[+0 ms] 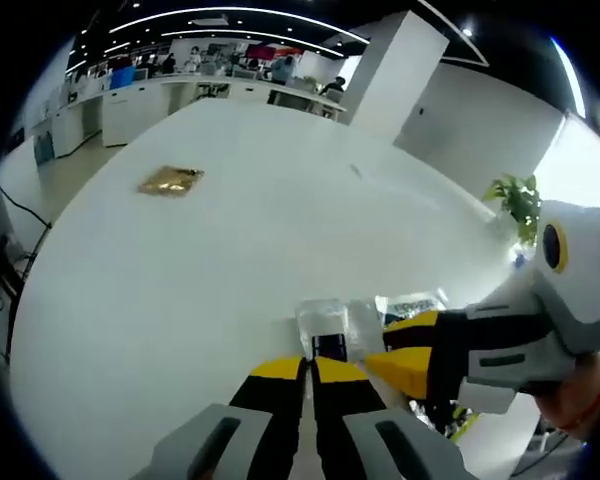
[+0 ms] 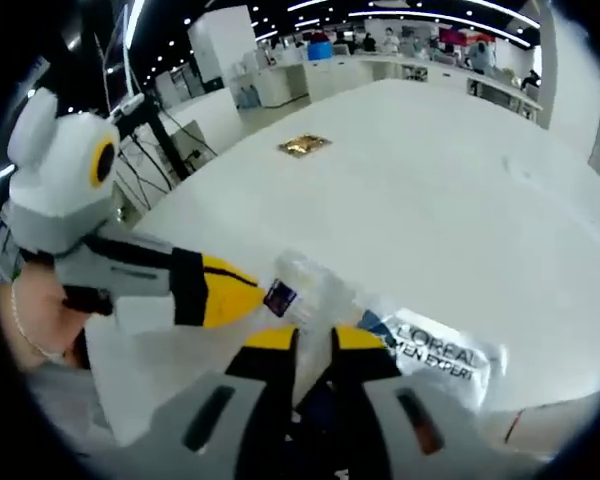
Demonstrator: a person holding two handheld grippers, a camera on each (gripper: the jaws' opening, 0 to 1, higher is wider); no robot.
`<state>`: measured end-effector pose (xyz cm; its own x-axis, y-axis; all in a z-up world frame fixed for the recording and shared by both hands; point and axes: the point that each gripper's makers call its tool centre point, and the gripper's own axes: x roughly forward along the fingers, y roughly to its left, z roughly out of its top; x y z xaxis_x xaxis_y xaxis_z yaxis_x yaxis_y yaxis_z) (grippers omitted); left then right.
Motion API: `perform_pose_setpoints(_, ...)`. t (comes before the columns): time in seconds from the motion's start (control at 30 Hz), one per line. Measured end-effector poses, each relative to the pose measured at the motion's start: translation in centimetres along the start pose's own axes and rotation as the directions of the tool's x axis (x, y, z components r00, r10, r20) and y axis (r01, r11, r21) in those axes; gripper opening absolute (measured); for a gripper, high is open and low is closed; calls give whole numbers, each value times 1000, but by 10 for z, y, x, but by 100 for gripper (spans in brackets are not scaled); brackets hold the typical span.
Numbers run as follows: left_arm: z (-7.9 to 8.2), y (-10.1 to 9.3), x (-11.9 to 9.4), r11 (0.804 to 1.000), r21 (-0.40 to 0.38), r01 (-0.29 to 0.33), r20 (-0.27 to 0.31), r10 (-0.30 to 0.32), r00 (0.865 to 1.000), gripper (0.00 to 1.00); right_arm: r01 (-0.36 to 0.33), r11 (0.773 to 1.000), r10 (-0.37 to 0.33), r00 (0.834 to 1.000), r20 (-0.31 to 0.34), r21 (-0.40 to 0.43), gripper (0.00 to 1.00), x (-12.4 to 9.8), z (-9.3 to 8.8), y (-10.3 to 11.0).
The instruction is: Arrange the skincare products in the storage area until every visible bottle or jar stands upright without overlapping.
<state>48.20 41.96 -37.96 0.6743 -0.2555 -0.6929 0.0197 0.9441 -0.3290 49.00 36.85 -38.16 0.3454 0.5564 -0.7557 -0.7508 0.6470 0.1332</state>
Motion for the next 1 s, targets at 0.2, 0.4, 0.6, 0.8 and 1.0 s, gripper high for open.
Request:
perform_pose_setpoints(0.2,8,6,14,1000,-3,-6,-12,6,1000,3,131,987,-125,990,72,-97,20,-3,9,-16)
perform_pose_setpoints(0.4,2,-3,10,999,-38,-13,19,14,1000,3,-30,992,43,994,102,-118,15,6,14,20)
perform_pose_setpoints(0.6,-5,-4,2,1000,-23,-17,51,18,999,3,29,991,-18,996,84,-130,7,15,3,13)
perform_pose_setpoints(0.8,21,-1,-16,993,-118,18,207,7,978,7,13,989,0,997,83,-147,3,17,1,14)
perform_pose_setpoints(1.0,86,39,-20,996,9,-84,365,75,928,18,27,989,-14,995,94,-142,2,16,-2,14)
